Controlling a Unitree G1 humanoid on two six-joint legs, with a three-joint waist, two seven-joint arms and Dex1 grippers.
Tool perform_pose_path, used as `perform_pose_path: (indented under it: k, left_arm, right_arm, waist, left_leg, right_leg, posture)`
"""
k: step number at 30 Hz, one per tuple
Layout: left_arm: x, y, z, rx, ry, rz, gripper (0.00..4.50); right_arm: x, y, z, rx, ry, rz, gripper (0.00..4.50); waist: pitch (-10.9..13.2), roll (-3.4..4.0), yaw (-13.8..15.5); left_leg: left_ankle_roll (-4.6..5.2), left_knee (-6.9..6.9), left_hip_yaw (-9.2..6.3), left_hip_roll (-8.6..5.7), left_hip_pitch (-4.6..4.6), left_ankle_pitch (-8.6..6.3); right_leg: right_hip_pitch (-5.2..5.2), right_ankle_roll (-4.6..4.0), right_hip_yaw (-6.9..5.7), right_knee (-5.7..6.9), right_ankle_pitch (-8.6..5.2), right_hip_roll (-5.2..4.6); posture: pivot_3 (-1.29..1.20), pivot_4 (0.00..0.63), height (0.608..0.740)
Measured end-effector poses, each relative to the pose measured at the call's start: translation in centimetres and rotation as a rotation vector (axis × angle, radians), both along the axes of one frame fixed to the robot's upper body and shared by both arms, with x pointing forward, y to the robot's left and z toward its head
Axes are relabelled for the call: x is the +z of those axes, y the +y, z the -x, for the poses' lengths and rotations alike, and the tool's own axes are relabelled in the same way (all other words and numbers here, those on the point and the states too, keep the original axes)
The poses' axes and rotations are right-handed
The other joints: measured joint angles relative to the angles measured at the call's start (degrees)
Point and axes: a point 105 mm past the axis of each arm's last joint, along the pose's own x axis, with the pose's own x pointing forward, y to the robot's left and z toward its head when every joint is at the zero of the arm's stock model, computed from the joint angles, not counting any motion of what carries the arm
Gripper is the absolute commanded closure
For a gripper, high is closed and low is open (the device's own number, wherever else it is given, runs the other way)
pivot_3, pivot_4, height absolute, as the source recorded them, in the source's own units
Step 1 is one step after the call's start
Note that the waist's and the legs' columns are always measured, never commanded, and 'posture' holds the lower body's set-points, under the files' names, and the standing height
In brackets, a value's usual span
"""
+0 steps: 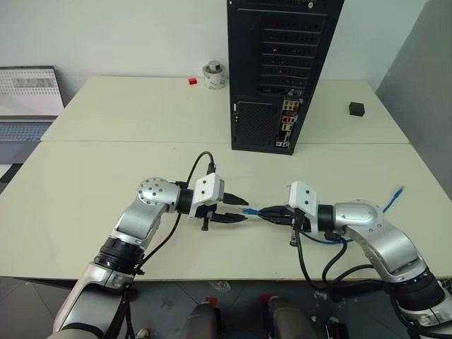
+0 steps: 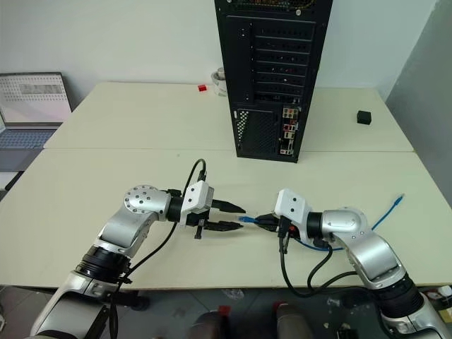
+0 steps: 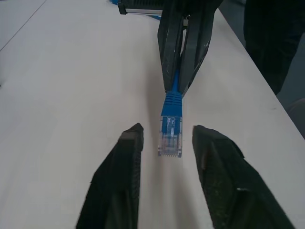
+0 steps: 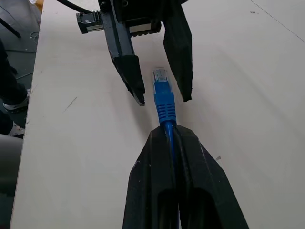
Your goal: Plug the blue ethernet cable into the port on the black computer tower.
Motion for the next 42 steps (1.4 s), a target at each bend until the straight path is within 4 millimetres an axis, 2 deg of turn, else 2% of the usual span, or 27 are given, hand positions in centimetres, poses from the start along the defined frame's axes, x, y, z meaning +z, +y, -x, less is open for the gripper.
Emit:
perform_pose_path:
  k: [3, 8, 9, 11, 14, 16, 19, 22, 23, 25, 28, 32, 35, 42]
  left_arm:
    - [0.0, -0.1, 0.0, -0.002, 0.002, 0.004, 4.2]
    - [-0.2, -0.3, -0.1, -0.002, 0.006, 0.009, 4.22]
    - [-0.2, -0.3, -0.1, -0.003, 0.003, 0.008, 4.22]
    - [-0.2, -0.3, -0.1, -0.008, -0.012, 0.008, 4.22]
    - [-0.3, -0.3, 0.1, -0.014, -0.024, 0.011, 4.22]
    - [-0.3, -0.4, 0.3, -0.029, -0.058, 0.018, 4.22]
    - [-0.2, -0.5, 0.6, -0.038, -0.124, 0.043, 4.22]
    - [-0.2, -0.7, 1.1, -0.052, -0.238, 0.057, 4.22]
    - [0.0, -0.8, 1.2, -0.057, -0.297, 0.062, 4.22]
    - [0.2, -1.1, 1.4, -0.074, -0.434, 0.068, 4.22]
    - [0.3, -1.2, 1.4, -0.092, -0.659, 0.091, 4.22]
    - [0.5, -0.7, 1.0, -0.087, -0.895, 0.1, 4.22]
    - [0.5, -0.4, 0.7, -0.08, -0.988, 0.098, 4.22]
    - [0.4, -0.3, 0.5, -0.069, -1.076, 0.116, 4.22]
  right_arm:
    - [0.0, -0.1, 0.0, -0.001, -0.001, 0.004, 4.5]
    - [-0.1, -0.2, 0.0, -0.004, -0.004, 0.014, 4.5]
    - [-0.1, -0.2, 0.0, -0.003, -0.005, 0.015, 4.0]
    - [-0.1, -0.1, 0.1, 0.013, -0.007, 0.021, 3.62]
    - [0.1, -0.1, 0.3, 0.047, -0.02, 0.038, 2.73]
    - [0.6, -0.2, 0.2, 0.061, -0.037, 0.05, 2.31]
    - [1.3, -1.1, 0.2, 0.054, -0.007, 0.037, 1.58]
    - [2.8, -2.1, 0.4, 0.016, 0.088, -0.049, 0.94]
    - [3.1, -2.4, 0.6, 0.005, 0.118, -0.076, 0.61]
    - [3.3, -2.5, 0.8, -0.022, 0.186, -0.143, 0.24]
    - [3.5, -2.0, 1.0, -0.058, 0.275, -0.245, 0.21]
    - [3.1, -1.3, 0.7, -0.119, 0.334, -0.296, 0.21]
    - [2.9, -0.6, 0.4, -0.149, 0.355, -0.328, 0.21]
    - [2.6, 0.6, 0.3, -0.167, 0.39, -0.379, 0.21]
  waist:
    - [0.0, 0.0, 0.0]
    - [0.0, 0.0, 0.0]
    - [0.0, 0.0, 0.0]
    - [0.0, 0.0, 0.0]
    - [0.0, 0.0, 0.0]
    - [0.0, 0.0, 0.0]
    - [0.0, 0.0, 0.1]
    - [0.0, 0.0, 0.1]
    - [0.0, 0.0, 0.2]
    - [0.0, 0.0, 0.2]
    - [0.0, 0.0, 0.1]
    - [0.0, 0.0, 0.2]
    - [0.0, 0.0, 0.2]
    - [0.0, 0.0, 0.2]
  left_leg:
    - [0.0, 0.0, 0.0, 0.0, 0.0, 0.0]
    - [0.0, 0.0, 0.0, 0.0, 0.0, 0.0]
    - [0.0, 0.0, 0.0, 0.0, 0.0, 0.0]
    - [0.0, 0.0, 0.0, 0.0, 0.0, 0.0]
    - [0.0, 0.0, -0.01, 0.0, 0.0, 0.0]
    - [0.0, 0.0, -0.02, 0.01, 0.01, 0.0]
    - [0.0, 0.0, -0.05, 0.0, -0.01, 0.0]
    - [0.0, 0.0, -0.12, 0.0, -0.01, 0.0]
    - [0.0, 0.0, -0.14, 0.0, -0.01, 0.0]
    - [0.0, 0.0, -0.12, 0.0, 0.0, 0.0]
    - [0.0, -0.02, -0.08, 0.01, 0.03, 0.0]
    - [0.0, -0.01, -0.09, -0.03, 0.0, 0.0]
    - [0.0, -0.01, -0.09, -0.04, -0.01, 0.0]
    - [0.0, -0.01, -0.12, -0.04, -0.02, 0.0]
  right_leg:
    - [0.0, 0.0, 0.0, 0.0, 0.0, 0.0]
    - [0.0, 0.0, 0.0, 0.0, 0.0, 0.0]
    - [0.0, 0.0, 0.0, 0.0, 0.0, 0.0]
    - [0.0, 0.0, 0.0, 0.0, 0.0, 0.0]
    - [0.0, 0.0, 0.01, 0.0, 0.0, 0.0]
    - [0.0, 0.0, 0.0, 0.0, 0.0, -0.01]
    - [0.0, 0.0, 0.01, -0.01, 0.0, -0.05]
    - [0.0, -0.01, 0.0, -0.01, 0.01, -0.08]
    - [0.02, -0.01, -0.01, -0.01, 0.01, -0.09]
    - [0.02, -0.02, 0.0, -0.01, 0.01, -0.09]
    - [0.02, -0.02, 0.05, 0.0, 0.01, -0.09]
    - [0.02, -0.01, 0.02, 0.0, 0.02, -0.1]
    - [0.01, -0.01, -0.01, 0.0, 0.02, -0.1]
    - [0.01, 0.0, -0.06, 0.01, 0.02, -0.11]
  posture:
    - [0.0, 0.15, 0.74]
    - [0.0, 0.15, 0.74]
    - [0.0, 0.15, 0.74]
    - [0.0, 0.15, 0.74]
    - [0.0, 0.15, 0.74]
    - [0.0, 0.15, 0.74]
    - [0.0, 0.15, 0.74]
    - [0.0, 0.15, 0.74]
    - [0.0, 0.15, 0.74]
    - [0.0, 0.15, 0.74]
    - [0.0, 0.15, 0.74]
    - [0.0, 0.15, 0.74]
    - [0.0, 0.15, 0.74]
    - [0.0, 0.15, 0.74]
